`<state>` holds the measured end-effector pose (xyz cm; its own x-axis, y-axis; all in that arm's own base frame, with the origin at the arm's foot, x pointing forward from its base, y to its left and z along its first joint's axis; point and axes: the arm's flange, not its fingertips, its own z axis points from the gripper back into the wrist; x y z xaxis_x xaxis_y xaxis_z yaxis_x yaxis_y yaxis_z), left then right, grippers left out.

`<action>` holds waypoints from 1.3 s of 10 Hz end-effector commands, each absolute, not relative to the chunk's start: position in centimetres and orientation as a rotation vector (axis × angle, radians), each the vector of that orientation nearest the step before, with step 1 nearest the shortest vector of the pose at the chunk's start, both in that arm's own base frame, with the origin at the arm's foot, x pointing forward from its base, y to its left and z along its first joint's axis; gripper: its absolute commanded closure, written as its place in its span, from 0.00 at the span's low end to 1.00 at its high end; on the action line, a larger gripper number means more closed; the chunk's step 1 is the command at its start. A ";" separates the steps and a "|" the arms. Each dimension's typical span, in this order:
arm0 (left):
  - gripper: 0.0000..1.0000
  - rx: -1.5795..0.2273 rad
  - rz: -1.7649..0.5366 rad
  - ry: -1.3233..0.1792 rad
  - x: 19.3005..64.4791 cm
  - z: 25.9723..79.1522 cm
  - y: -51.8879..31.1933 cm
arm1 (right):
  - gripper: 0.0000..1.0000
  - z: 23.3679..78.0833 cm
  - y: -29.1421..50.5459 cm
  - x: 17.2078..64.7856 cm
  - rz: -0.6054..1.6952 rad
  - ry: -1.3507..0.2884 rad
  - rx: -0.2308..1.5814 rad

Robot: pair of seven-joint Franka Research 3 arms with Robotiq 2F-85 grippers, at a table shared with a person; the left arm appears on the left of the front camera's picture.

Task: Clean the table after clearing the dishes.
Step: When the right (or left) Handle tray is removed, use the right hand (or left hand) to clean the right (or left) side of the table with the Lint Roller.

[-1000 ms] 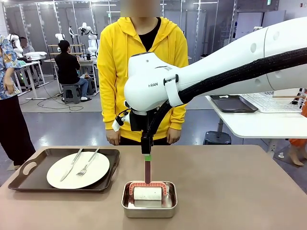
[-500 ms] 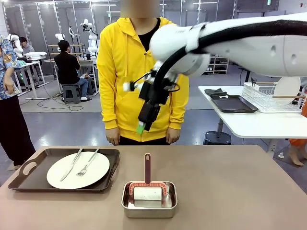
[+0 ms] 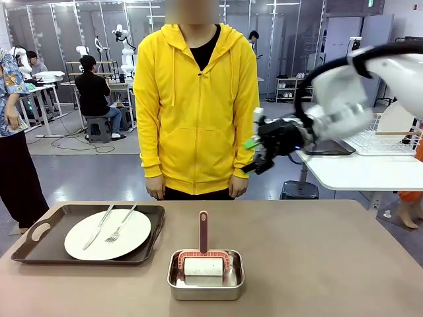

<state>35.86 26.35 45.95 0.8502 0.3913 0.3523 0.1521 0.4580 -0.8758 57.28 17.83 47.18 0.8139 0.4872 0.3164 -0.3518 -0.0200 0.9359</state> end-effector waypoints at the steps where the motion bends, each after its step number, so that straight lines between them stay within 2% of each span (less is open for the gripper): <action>1: 0.00 -1.112 0.141 -0.574 35.7 46.2 26.6 | 0.02 45.8 12.8 54.0 0.411 -0.015 1.695; 4: 0.00 -1.112 0.141 -0.574 35.7 46.2 26.6 | 0.02 43.9 1.4 52.7 0.275 -0.130 1.733; 8: 0.00 -1.112 0.141 -0.574 35.7 46.2 26.6 | 0.02 42.6 -12.3 49.3 0.321 -0.278 1.592; 13: 0.00 -1.112 0.141 -0.574 35.7 46.2 26.6 | 0.02 43.1 -24.5 46.5 0.167 -0.285 1.498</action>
